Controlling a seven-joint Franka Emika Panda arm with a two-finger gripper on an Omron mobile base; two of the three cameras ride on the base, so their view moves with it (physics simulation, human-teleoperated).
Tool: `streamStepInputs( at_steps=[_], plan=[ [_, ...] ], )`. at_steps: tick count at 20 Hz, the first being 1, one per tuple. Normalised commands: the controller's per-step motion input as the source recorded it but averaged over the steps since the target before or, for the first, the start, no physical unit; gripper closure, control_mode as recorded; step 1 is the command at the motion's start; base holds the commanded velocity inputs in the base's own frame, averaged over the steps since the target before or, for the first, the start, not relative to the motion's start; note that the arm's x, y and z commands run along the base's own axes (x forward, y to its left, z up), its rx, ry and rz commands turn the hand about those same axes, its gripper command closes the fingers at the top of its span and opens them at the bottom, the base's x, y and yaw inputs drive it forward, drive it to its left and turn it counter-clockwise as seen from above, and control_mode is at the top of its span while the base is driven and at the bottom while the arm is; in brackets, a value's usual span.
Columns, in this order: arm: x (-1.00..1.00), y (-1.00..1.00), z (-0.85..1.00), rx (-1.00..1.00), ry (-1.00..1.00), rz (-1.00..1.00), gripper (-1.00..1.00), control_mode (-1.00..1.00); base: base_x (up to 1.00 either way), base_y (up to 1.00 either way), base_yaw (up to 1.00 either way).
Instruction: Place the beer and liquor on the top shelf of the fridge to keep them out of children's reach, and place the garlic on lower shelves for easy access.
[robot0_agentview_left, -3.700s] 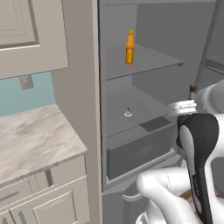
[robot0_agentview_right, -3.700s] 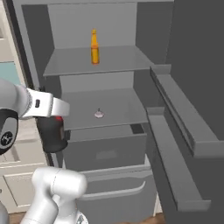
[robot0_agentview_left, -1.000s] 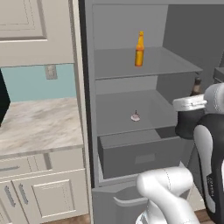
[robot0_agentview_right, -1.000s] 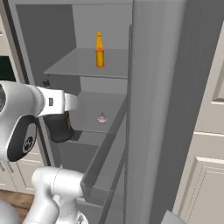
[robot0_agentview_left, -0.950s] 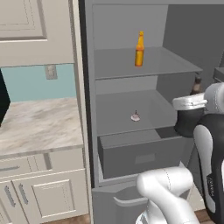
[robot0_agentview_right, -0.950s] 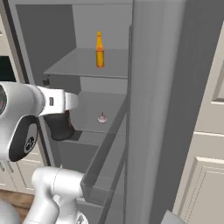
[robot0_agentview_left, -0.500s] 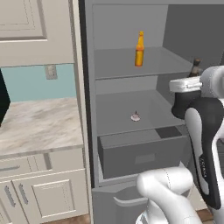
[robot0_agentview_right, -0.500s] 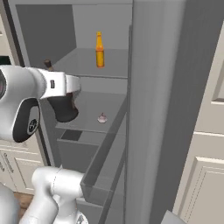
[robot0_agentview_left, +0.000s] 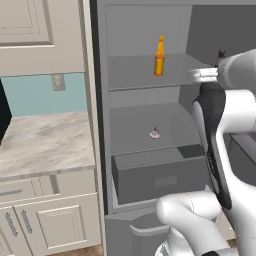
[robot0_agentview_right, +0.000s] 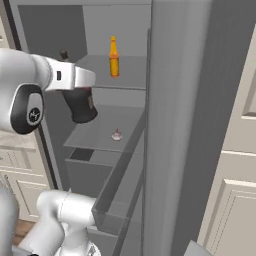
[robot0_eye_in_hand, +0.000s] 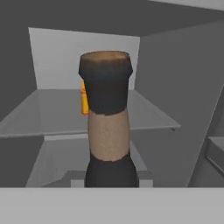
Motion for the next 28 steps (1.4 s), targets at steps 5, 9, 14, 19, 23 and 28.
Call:
streamStepInputs(
  at_steps=[5,9,14,19,23,28],
  plan=[
    [0.51,-0.29,0.13,0.01,-0.01,-0.12,1.0,-1.0,0.0,0.0,0.0],
    [0.56,-0.35,0.01,0.05,0.0,-0.09,1.0,-1.0,0.0,0.0,0.0],
    [0.71,-0.33,0.0,0.1,0.0,-0.05,1.0,-1.0,0.0,0.0,0.0],
    [0.79,-0.3,0.0,0.11,0.0,0.0,1.0,-1.0,0.0,0.0,0.0],
    [0.76,-0.18,0.0,0.04,0.0,0.0,1.0,-1.0,0.0,0.0,0.0],
    [0.75,-0.13,0.0,0.0,0.0,0.0,1.0,-1.0,0.0,0.0,0.0]
  ],
)
